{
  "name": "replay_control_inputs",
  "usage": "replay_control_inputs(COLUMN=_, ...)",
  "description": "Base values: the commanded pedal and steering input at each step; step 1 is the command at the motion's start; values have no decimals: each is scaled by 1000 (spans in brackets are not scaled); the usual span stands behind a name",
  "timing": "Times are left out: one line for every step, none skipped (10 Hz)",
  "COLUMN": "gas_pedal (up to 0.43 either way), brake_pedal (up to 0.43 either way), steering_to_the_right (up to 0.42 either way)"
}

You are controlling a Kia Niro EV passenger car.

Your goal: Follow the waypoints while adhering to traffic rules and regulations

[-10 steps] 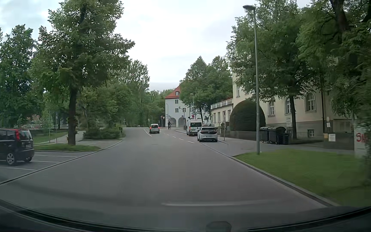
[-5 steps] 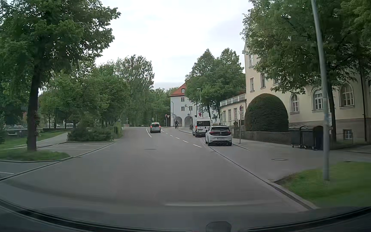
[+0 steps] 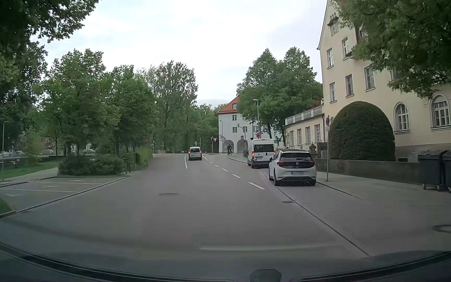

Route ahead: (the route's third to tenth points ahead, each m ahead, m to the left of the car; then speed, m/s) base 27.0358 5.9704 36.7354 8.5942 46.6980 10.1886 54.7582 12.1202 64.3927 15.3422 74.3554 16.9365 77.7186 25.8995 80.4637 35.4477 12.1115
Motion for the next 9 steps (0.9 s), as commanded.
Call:
replay_control_inputs(gas_pedal=0, brake_pedal=0, steering_to_the_right=-42)
replay_control_inputs(gas_pedal=0, brake_pedal=0, steering_to_the_right=-42)
replay_control_inputs(gas_pedal=0, brake_pedal=0, steering_to_the_right=-42)
replay_control_inputs(gas_pedal=0, brake_pedal=0, steering_to_the_right=-42)
replay_control_inputs(gas_pedal=0, brake_pedal=0, steering_to_the_right=-42)
replay_control_inputs(gas_pedal=0, brake_pedal=0, steering_to_the_right=-42)
replay_control_inputs(gas_pedal=0, brake_pedal=0, steering_to_the_right=-42)
replay_control_inputs(gas_pedal=0, brake_pedal=0, steering_to_the_right=-42)
replay_control_inputs(gas_pedal=0, brake_pedal=0, steering_to_the_right=-41)
